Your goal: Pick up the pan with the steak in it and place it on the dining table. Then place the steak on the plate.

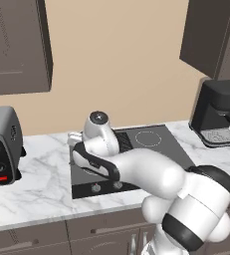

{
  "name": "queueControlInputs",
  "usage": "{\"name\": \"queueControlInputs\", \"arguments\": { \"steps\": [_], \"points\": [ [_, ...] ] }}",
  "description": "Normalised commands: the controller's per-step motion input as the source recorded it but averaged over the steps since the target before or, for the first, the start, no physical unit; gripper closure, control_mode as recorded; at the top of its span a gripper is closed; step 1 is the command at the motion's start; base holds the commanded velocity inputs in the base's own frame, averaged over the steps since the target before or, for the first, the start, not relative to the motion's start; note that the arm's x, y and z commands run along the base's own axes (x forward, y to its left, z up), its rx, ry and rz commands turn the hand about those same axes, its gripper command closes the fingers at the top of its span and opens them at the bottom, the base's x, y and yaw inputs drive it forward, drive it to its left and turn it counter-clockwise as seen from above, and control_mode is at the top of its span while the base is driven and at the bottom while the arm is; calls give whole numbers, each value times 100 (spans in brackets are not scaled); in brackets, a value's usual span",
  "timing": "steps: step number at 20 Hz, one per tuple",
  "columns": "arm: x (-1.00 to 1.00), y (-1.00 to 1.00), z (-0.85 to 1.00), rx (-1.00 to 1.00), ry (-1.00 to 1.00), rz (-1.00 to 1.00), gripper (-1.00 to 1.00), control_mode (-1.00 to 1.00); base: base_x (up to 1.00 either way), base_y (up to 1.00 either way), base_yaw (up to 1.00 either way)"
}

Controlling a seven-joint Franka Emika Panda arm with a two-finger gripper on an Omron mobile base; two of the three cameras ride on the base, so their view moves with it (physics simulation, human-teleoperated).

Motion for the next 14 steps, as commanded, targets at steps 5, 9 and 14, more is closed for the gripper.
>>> {"name": "queueControlInputs", "arguments": {
  "steps": [5,9,14],
  "points": [
    [7,1,-39,0,7,0,-100,-100,0,0,0],
    [13,1,-30,0,3,0,-100,-100,0,0,0],
    [13,1,-15,0,0,-1,-100,-100,0,0,0]
  ]
}}
